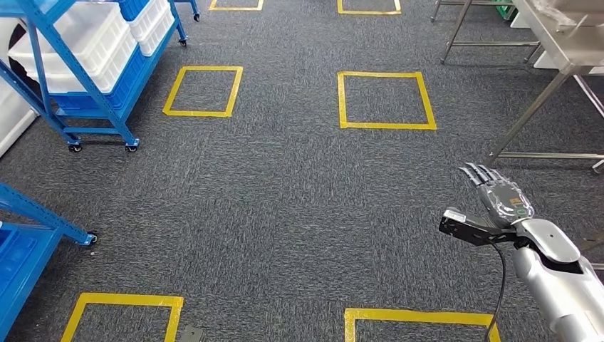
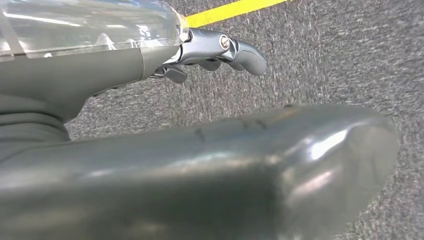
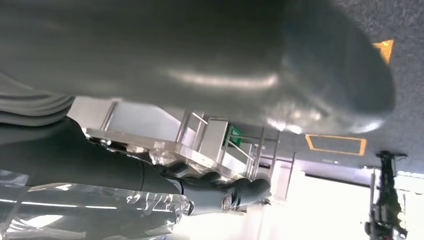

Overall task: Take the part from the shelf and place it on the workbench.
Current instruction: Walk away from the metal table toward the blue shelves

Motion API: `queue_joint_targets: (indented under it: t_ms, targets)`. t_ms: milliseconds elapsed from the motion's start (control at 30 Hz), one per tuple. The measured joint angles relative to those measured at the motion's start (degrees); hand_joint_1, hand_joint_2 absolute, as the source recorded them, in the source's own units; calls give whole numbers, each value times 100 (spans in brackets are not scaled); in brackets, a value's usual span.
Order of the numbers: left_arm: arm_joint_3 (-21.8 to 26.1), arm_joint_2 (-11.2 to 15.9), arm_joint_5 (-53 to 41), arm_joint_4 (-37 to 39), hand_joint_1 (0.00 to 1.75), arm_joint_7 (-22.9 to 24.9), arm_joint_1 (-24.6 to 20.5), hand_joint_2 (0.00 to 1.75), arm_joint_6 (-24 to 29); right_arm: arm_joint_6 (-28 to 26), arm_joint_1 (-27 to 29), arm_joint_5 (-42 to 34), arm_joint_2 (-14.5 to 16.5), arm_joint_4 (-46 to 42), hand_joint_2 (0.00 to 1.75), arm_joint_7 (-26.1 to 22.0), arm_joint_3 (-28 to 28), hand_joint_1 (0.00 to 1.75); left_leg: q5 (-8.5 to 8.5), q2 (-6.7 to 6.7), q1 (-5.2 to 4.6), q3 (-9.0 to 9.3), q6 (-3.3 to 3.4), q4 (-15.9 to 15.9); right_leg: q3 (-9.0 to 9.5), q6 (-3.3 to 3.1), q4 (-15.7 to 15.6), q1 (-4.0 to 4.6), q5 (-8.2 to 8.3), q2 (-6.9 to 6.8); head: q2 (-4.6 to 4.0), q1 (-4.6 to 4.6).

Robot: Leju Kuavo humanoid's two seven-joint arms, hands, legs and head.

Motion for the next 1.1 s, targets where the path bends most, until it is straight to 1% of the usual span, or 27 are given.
queue_joint_targets:
  t_ms: [33, 100, 133, 167, 233, 267, 300, 333, 367, 400, 433, 500, 533, 567, 633, 667, 733, 767, 800, 833, 867, 900, 933, 967, 1000, 1033, 1100]
  targets:
    - [1, 1, 4, 0, 0, -4, -3, 0, -5, -8, 24, -2, 4, -1, 0, -1, 3, 0, -29, -5, -28, 70, 32, -149, -6, 41, -26, -12, 61, -6, 0, 0]
    - [1, 1, 12, 0, 0, -7, 3, 0, -9, -11, 66, -1, 13, 1, 0, -1, 9, 0, 94, 0, -42, 31, 121, -226, -14, 116, -69, -39, 118, -9, 0, 0]
    - [1, 2, 16, 0, 0, -7, 4, 0, -12, -12, 85, -1, 15, 1, 0, -1, 11, 0, 176, 9, -45, -4, 173, -263, -49, 138, -11, -44, 8, -2, 0, 1]
    - [1, 5, 21, 0, 0, -7, 5, 0, -13, -12, 100, -1, 15, 2, 0, -1, 11, 0, 267, 19, -38, -57, 220, -297, -111, 151, 150, -43, -211, 6, 0, 1]
    - [1, 10, 28, 0, 0, -7, 7, 0, -17, -11, 121, -1, 14, 3, 0, -1, 11, 0, 417, 27, -47, -227, 275, -305, -290, 161, 826, -38, -812, 24, 0, 1]
    - [1, 11, 31, 0, 0, -4, 11, 0, -19, -10, 133, -1, 15, 5, 0, -1, 12, 0, 481, 26, -55, -320, 283, -301, -362, 170, 1201, -34, -979, 29, 0, 0]
    - [1, 11, 35, 0, 0, 3, 16, 0, -21, -11, 148, -1, 18, 8, 0, -3, 12, 0, 541, 24, -62, -415, 283, -297, -389, 180, 1488, -32, -987, 32, 0, 0]
    - [1, 11, 43, 0, 0, 12, 22, 0, -26, -14, 164, -3, 22, 9, 0, -13, 13, 0, 595, 23, -65, -507, 277, -290, -347, 184, 1611, -31, -851, 33, 0, 0]
    - [1, 11, 50, 0, 0, 20, 28, 0, -28, -22, 177, -18, 29, 10, 0, -34, 13, 0, 646, 23, -67, -594, 266, -277, -214, 180, 1547, -30, -656, 32, 0, 0]
    - [2, 10, 58, 0, 0, 25, 35, 0, -26, -33, 186, -41, 37, 10, 0, -62, 14, 0, 692, 24, -67, -672, 253, -257, 0, 168, 1323, -28, -502, 32, 0, 0]
    - [2, 6, 63, 0, 0, 25, 41, 0, -19, -45, 188, -68, 43, 7, 0, -91, 14, 0, 726, 26, -71, -742, 237, -225, 319, 144, 946, -16, -471, 30, 0, 0]
    - [4, -5, 77, 0, 0, 15, 46, 0, 16, -78, 174, -90, 57, -9, 0, -118, 13, 0, 775, 26, -86, -835, 190, -144, 915, 96, 137, 12, -699, 30, 0, -1]
    - [4, -10, 84, 0, 0, 12, 47, 0, 32, -93, 154, -76, 65, -10, 0, -114, 14, 0, 799, 25, -89, -859, 160, -116, 1091, 74, -119, 30, -816, 27, 0, -1]
    - [5, -11, 90, 0, 0, 9, 49, 0, 44, -112, 130, -45, 73, -4, 0, -102, 16, 0, 826, 18, -95, -871, 127, -102, 1144, 50, -241, 32, -864, 21, 0, -1]
    - [7, -11, 92, 0, 0, 16, 53, 0, 57, -157, 59, 19, 90, 36, 0, -69, 25, 0, 782, 2, -81, -920, 60, -21, 1130, -21, -281, 10, -799, -31, 0, -1]
    - [7, -10, 91, 0, 0, 23, 55, 0, 64, -188, 27, 38, 100, 56, 0, -56, 29, 0, 658, -8, -70, -991, 24, 139, 1118, -59, -302, -8, -763, -65, 0, -1]
    - [7, -10, 81, 0, 0, 37, 64, 0, 80, -245, -5, 40, 121, 92, 0, -47, 33, 0, 253, -13, -16, -1251, -53, 780, 1077, -101, -312, -17, -715, -131, 0, -2]
    - [7, -11, 74, 0, 0, 38, 76, 0, 88, -263, -1, 36, 130, 109, 0, -47, 36, 0, 78, -12, 18, -1392, -87, 1157, 1055, -102, -311, -16, -698, -164, 0, -1]
    - [7, -13, 67, 0, 0, 37, 92, 0, 101, -274, 12, 33, 139, 127, 0, -47, 38, 0, -16, -11, 51, -1487, -118, 1438, 1037, -96, -309, -16, -684, -197, 0, -2]
    - [7, -15, 63, 0, 0, 36, 108, 0, 118, -280, 28, 33, 147, 144, 0, -47, 42, 0, 1, -7, 84, -1488, -145, 1524, 1022, -85, -304, -20, -674, -231, 0, -2]
    - [7, -18, 60, 0, 0, 35, 120, 0, 139, -285, 44, 33, 153, 158, 0, -47, 45, 0, 116, 7, 116, -1382, -169, 1388, 1013, -70, -299, -26, -669, -268, 0, -1]
    - [7, -20, 58, 0, 0, 36, 126, 0, 159, -290, 54, 34, 157, 169, 0, -47, 48, 0, 289, 51, 144, -1181, -188, 1053, 1010, -49, -290, -34, -671, -304, 0, -2]
    - [7, -25, 58, -1, 0, 37, 125, 0, 174, -298, 61, 36, 158, 177, 0, -47, 49, 0, 430, 154, 155, -945, -205, 643, 1004, -20, -279, -34, -680, -340, 0, -1]
    - [7, -30, 58, -1, 0, 39, 121, 0, 182, -305, 63, 38, 159, 185, 0, -46, 49, 0, 531, 247, 140, -756, -190, 302, 996, 15, -267, -29, -688, -375, 0, 0]
    - [7, -34, 58, -2, 0, 40, 117, 0, 185, -312, 65, 40, 160, 192, 0, -46, 49, 0, 574, 323, 118, -644, -162, 77, 992, 54, -256, -14, -694, -410, 0, 1]
    - [7, -38, 59, -2, 0, 40, 115, 0, 187, -317, 68, 42, 161, 198, 0, -45, 50, 0, 561, 352, 86, -612, -116, -16, 985, 93, -252, -3, -694, -448, 0, 2]
    - [7, -38, 60, -1, 0, 42, 119, 0, 188, -321, 75, 44, 168, 208, 0, -45, 55, 0, 572, 254, 65, -638, -3, -65, 984, 171, -255, -12, -699, -527, 0, 3]
